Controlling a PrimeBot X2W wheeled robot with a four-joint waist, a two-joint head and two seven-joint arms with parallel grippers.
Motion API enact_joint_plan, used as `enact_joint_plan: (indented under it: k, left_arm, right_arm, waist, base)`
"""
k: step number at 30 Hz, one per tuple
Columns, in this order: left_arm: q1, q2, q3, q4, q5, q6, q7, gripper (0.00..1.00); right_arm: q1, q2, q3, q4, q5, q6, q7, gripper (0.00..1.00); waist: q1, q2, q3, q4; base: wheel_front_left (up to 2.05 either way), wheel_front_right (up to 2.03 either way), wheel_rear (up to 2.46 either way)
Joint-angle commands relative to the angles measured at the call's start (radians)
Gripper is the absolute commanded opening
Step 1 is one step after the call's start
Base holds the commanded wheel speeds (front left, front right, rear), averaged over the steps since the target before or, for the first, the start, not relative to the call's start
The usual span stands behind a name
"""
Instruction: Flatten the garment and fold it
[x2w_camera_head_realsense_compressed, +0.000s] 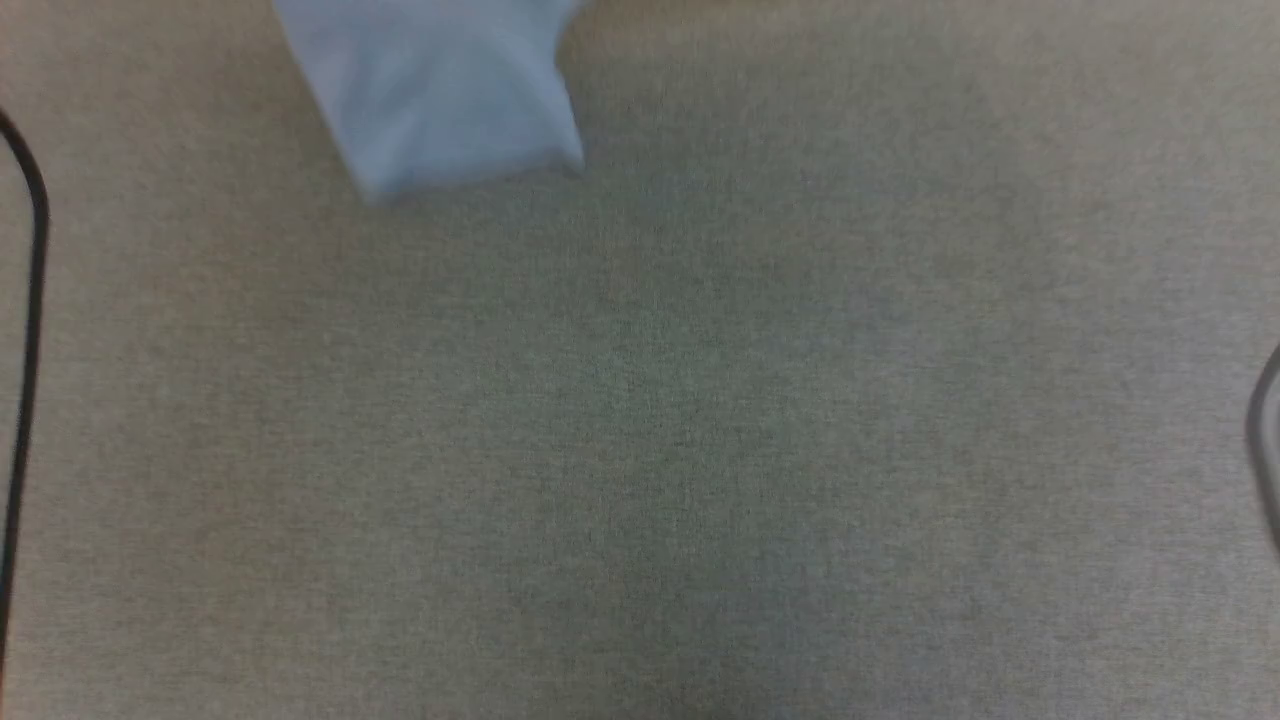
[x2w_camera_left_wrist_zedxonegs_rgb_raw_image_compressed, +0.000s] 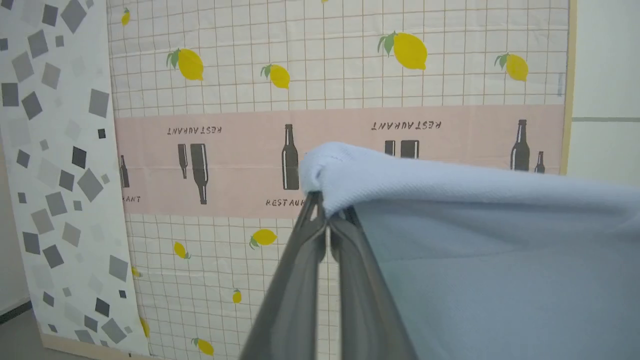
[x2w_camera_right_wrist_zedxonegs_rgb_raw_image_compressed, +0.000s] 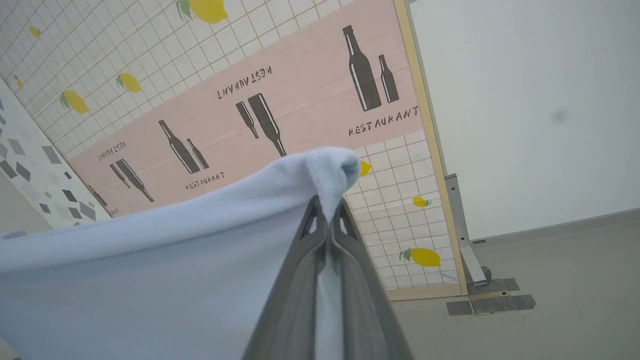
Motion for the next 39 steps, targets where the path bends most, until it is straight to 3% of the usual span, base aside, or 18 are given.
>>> enact_joint_plan:
  k: [1,5,10,13,16,20,27,35,39]
  left_arm:
    - [-0.053,0.007,0.000,0.015,0.024,0.013,-0.032,0.00]
    - [-0.161,-0.002,-0.004,0.049,0.059,0.022,-0.138,0.00]
    - [-0.176,-0.029,0.007,0.111,0.036,0.006,-0.222,0.00]
    - [-0.128,-0.044,0.015,0.152,0.006,-0.016,-0.266,0.00]
    - [-0.065,-0.061,0.013,0.175,-0.029,-0.066,-0.302,0.00]
    - [0.036,-0.058,-0.001,0.194,-0.055,-0.126,-0.323,0.00]
    - [0.306,-0.050,0.006,0.111,-0.108,-0.159,-0.340,0.00]
    - [0.868,-0.064,0.013,-0.051,-0.182,-0.081,-0.291,0.00]
    - [1.132,-0.081,0.016,-0.127,-0.215,-0.033,-0.275,0.00]
  right_arm:
    - [-0.043,-0.007,-0.016,0.028,-0.023,-0.002,-0.046,0.00]
    - [-0.147,-0.007,-0.050,0.105,-0.053,-0.002,-0.159,0.00]
    - [-0.194,-0.007,-0.083,0.175,-0.055,-0.002,-0.207,0.00]
    - [-0.166,-0.007,-0.084,0.192,-0.045,-0.002,-0.212,0.00]
    - [-0.101,-0.007,-0.043,0.171,-0.002,-0.002,-0.216,0.00]
    - [0.062,-0.012,-0.006,0.101,0.081,-0.002,-0.203,0.00]
    - [0.433,-0.029,0.028,-0.066,0.282,-0.002,-0.168,0.00]
    - [0.948,-0.014,0.075,-0.209,0.421,-0.002,-0.181,0.00]
    - [1.166,-0.011,0.126,-0.251,0.408,-0.002,-0.210,0.00]
  waist:
    - [-0.0001,0.0000,0.082,0.000]
    - [-0.0001,0.0000,0.107,0.010]
    - [-0.0001,0.0000,0.136,0.029]
    - [-0.0001,0.0000,0.150,0.040]
    - [-0.0001,0.0000,0.159,0.053]
    - [-0.0001,0.0000,0.149,0.066]
    - [-0.0001,0.0000,0.047,0.074]
    - [-0.0001,0.0000,-0.138,0.070]
    - [-0.0001,0.0000,-0.218,0.073]
  base:
    - [0.00,0.00,0.00]
    - [0.00,0.00,0.00]
    - [0.00,0.00,0.00]
    - [0.00,0.00,0.00]
    - [0.00,0.00,0.00]
    - [0.00,0.00,0.00]
    - [0.00,0.00,0.00]
    - [0.00,0.00,0.00]
    - [0.00,0.00,0.00]
